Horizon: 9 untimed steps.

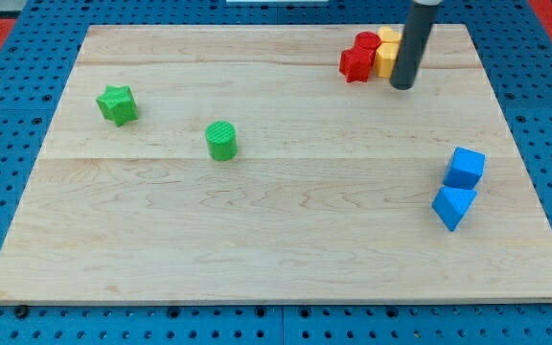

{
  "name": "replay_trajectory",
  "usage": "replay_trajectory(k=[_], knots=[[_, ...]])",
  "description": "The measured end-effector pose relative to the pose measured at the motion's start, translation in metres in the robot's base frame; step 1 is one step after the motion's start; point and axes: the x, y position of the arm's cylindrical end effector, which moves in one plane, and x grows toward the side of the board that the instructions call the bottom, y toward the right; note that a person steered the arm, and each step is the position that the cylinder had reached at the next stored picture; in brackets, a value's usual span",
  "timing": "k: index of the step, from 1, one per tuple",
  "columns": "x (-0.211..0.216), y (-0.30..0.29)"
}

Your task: Push the green circle along with the green star to the top left

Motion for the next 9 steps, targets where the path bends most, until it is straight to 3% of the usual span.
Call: replay_trajectory(k=[2,3,4,7,9], knots=[[0.043,0.005],[0.106,-0.064],[0.125,-0.151],[0.082,-0.282],[0.085,-0.333]])
